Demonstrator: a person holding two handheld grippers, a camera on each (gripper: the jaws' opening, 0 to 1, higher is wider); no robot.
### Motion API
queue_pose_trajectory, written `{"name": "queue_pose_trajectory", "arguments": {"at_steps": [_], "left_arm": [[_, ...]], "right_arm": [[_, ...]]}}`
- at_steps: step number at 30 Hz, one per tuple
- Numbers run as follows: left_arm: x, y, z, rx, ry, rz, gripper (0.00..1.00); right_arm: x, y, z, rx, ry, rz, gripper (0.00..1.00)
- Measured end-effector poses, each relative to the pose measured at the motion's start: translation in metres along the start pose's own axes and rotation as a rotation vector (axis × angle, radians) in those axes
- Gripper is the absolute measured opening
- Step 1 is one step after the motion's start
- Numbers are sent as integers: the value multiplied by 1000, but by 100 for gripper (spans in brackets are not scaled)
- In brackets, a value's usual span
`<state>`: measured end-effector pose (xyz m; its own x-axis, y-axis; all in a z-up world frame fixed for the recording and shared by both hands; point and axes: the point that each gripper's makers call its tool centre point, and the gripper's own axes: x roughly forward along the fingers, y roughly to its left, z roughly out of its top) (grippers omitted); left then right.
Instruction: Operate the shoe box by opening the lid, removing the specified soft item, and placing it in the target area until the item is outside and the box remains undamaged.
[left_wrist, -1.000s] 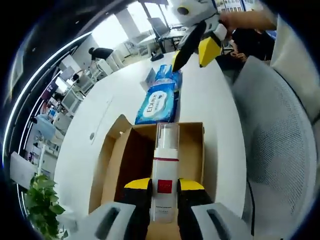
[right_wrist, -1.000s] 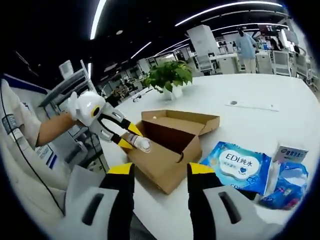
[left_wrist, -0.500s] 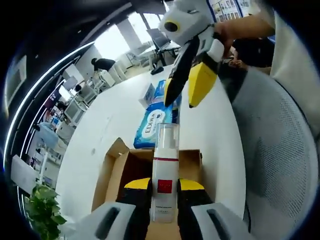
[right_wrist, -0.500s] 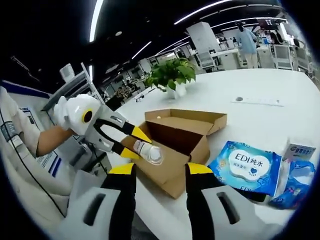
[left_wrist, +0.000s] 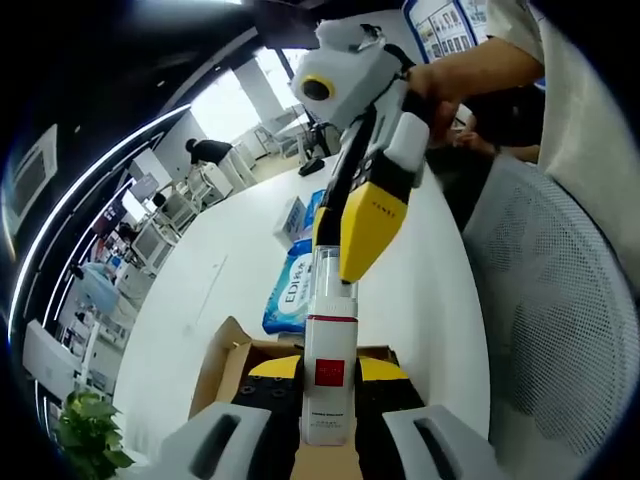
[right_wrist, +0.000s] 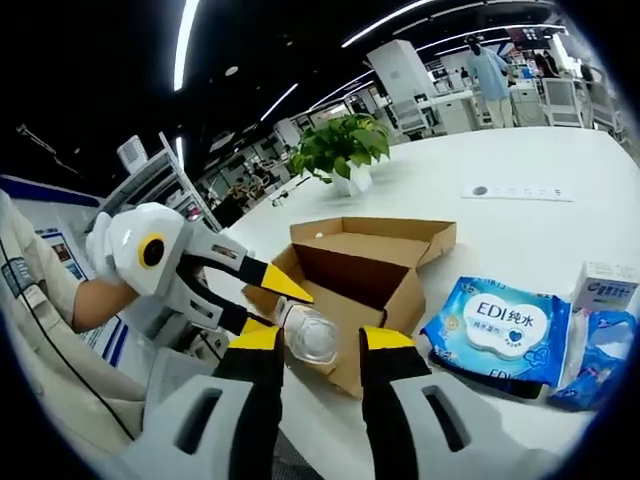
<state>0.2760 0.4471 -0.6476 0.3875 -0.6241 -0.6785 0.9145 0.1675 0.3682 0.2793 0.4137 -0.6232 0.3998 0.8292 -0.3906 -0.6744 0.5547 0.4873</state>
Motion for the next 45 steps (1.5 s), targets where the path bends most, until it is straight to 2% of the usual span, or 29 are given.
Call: {"name": "queue_pose_trajectory", "arguments": {"at_steps": [6,15,26,29,32,36,39,45], "left_arm": [[2,-1,8,13,-42,17,18],[6,-2,3,77,-42,31,19],[9,-2,-1,80,-52,49,20],[8,-3,0,28,-58,38,20],[6,0,4,9,-73,45,21],[3,3,11,-34,-104,47,29],[1,5,14,-59,-119,50,31],[-8,12,18,-181,-159,75,39]], "right_arm": [[4,4,-2,68,10,32,22],[6,5,-9,163,57,48,19],[11,5,-12,154,110,39,18],[9,8,-9,142,114,50,17],[7,9,-5,117,116,56,17],[6,10,-1,67,129,57,17],[5,10,2,32,134,59,17],[0,7,10,-40,140,52,17]]}}
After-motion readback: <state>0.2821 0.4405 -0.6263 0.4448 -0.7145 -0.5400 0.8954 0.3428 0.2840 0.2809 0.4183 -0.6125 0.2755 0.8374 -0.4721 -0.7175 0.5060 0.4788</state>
